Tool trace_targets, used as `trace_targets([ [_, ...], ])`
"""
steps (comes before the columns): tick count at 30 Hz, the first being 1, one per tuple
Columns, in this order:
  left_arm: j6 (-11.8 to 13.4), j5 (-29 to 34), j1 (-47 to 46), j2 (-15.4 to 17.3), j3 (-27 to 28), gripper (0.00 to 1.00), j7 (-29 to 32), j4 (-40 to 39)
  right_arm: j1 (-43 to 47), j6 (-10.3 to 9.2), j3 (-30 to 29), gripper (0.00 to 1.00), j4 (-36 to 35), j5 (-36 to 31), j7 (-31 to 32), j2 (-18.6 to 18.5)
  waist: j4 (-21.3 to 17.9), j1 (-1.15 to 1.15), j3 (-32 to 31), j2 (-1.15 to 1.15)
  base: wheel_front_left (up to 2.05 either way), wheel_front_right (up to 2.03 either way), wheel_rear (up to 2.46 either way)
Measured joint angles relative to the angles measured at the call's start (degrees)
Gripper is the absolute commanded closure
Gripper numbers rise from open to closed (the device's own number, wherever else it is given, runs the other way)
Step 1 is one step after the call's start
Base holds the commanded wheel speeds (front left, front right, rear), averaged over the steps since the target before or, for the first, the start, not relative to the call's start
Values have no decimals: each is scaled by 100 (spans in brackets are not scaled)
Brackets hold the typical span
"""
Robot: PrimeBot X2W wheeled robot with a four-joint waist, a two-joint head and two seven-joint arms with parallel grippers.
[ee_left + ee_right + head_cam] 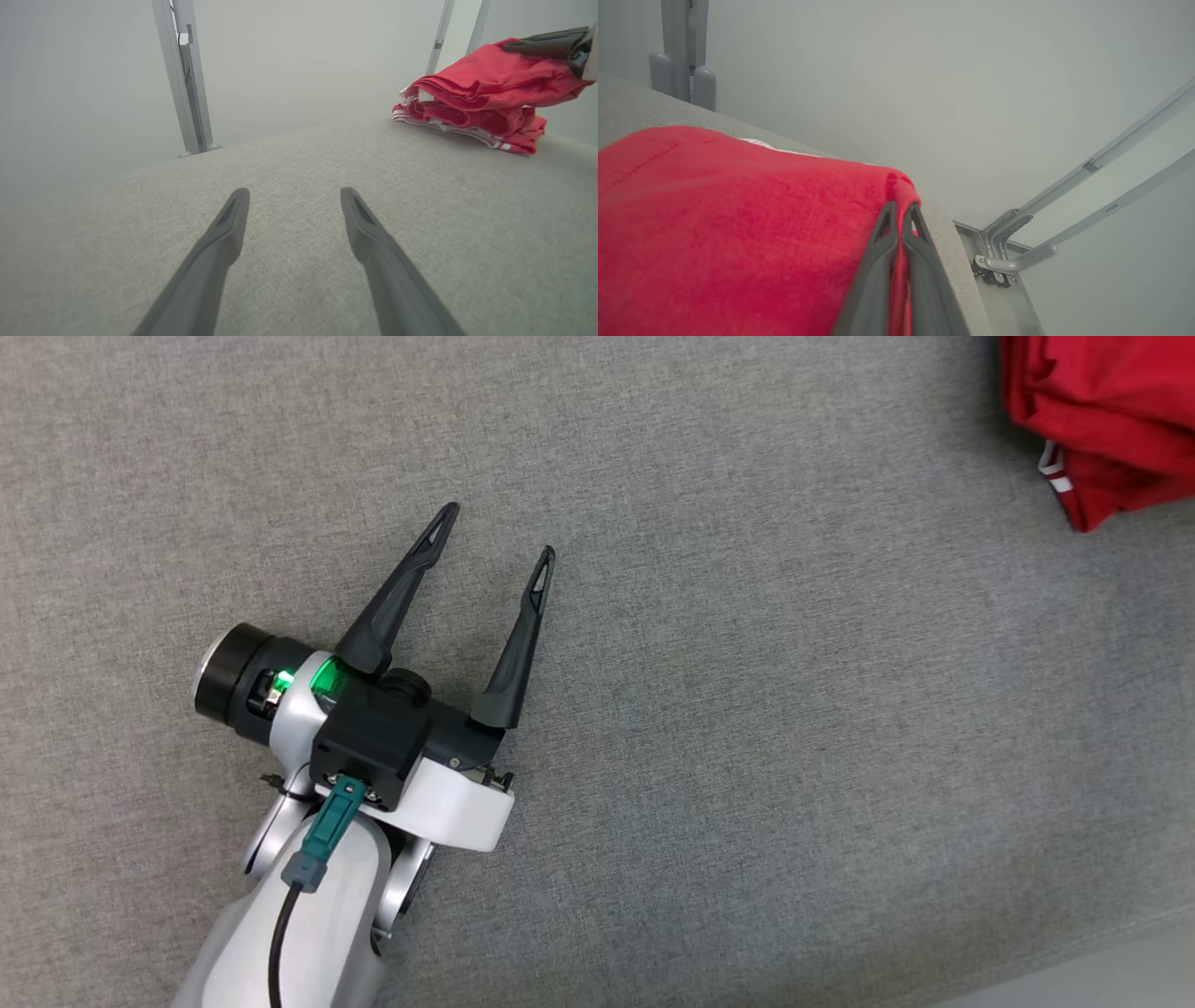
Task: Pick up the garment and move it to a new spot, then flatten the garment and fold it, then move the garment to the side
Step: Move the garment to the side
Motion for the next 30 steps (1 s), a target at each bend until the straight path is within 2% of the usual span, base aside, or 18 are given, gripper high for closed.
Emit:
trace_targets([
  [5,-44,7,-105,2,-75,0,4,-3,-65,0,223,100,104,-316,0,-267,56,0,81,0,0,0,0],
  [7,-70,7,-148,7,-114,0,3,-3,-170,1,348,100,157,-523,0,-478,110,0,127,0,0,0,0],
  [17,-77,-2,-224,-10,-215,0,-19,47,-337,1,480,100,216,-1007,0,-853,299,0,163,0,0,0,0],
  [18,-77,-7,-225,-12,-223,0,-29,54,-338,1,495,94,287,-1035,0,-866,317,0,160,0,0,0,0],
  [19,-77,-10,-225,-13,-230,0,-30,60,-338,1,501,35,346,-1078,0,-869,332,0,157,0,0,0,0],
  [20,-77,-20,-226,-14,-234,0,-31,70,-344,1,489,0,396,-1123,0,-869,345,0,153,0,0,0,0],
  [26,-76,-53,-235,-19,-280,0,-64,164,-469,1,-136,0,366,-1628,0,-849,394,0,56,0,0,0,0],
  [30,-59,-112,-201,-22,-278,0,-109,260,-426,0,-550,0,54,-2002,0,-519,427,0,-114,0,0,0,0],
])
